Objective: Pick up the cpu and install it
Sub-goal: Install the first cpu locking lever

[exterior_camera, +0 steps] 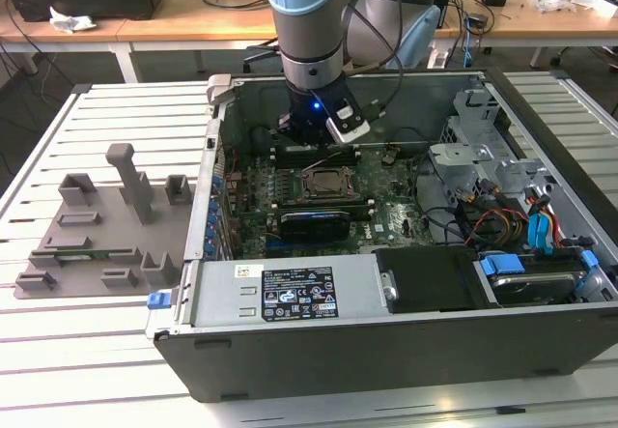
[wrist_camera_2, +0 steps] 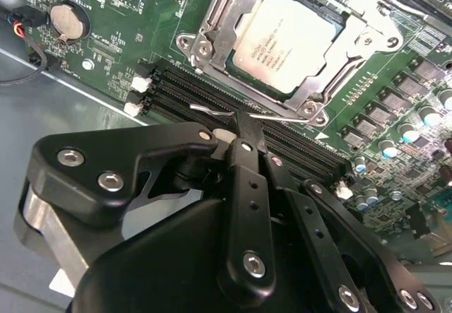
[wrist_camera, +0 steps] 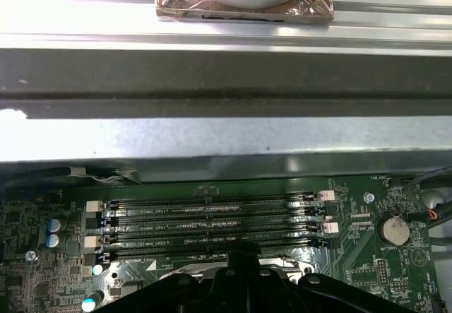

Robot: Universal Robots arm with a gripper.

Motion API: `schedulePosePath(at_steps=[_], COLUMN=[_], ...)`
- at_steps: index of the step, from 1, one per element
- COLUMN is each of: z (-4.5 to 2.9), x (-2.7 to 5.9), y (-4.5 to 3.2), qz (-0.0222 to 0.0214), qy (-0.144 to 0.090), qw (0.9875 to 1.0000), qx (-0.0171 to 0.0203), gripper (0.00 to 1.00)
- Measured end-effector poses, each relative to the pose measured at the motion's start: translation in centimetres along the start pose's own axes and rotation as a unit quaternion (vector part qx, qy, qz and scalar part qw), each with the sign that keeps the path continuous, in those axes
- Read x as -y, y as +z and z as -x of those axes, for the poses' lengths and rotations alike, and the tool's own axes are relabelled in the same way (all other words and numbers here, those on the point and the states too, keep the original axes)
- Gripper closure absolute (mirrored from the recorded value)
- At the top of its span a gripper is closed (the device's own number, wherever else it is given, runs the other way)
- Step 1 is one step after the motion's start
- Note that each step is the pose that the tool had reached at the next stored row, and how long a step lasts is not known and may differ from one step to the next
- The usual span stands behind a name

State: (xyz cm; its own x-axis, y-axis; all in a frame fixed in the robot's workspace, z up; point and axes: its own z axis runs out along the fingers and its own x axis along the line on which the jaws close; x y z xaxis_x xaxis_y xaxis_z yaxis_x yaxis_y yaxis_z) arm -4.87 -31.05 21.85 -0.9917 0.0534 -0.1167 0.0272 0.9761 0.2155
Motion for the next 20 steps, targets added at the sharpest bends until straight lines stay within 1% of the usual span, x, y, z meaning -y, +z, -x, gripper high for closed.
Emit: schedulePosePath(at_steps=[1, 2, 4, 5, 7, 9, 11, 14, 20], z=[0.00, 0.00, -0.02, -0.05, -0.17, -0.20, -0.21, -0.33, -0.75], x=[0.01, 0.02, 0.04, 0.05, 0.07, 0.11, 0.13, 0.04, -0.32], y=[0.04, 0.08, 0.21, 0.23, 0.31, 0.44, 0.56, 0.75, 0.85], qz=[0.0000, 0.0004, 0.0012, 0.0013, 0.0019, 0.0013, -0.0009, -0.0031, -0.0042], qy=[0.000, -0.001, -0.003, -0.004, -0.006, -0.001, 0.013, 0.027, 0.035], qw=[1.0000, 1.0000, 0.9999, 0.9998, 0.9996, 0.9995, 0.9993, 0.9989, 0.9986], qx=[0.0016, 0.0044, 0.0148, 0.0185, 0.0274, 0.0321, 0.0352, 0.0384, 0.0402], gripper=[0.89, 0.89, 0.89, 0.89, 0.89, 0.89, 0.89, 0.89, 0.89])
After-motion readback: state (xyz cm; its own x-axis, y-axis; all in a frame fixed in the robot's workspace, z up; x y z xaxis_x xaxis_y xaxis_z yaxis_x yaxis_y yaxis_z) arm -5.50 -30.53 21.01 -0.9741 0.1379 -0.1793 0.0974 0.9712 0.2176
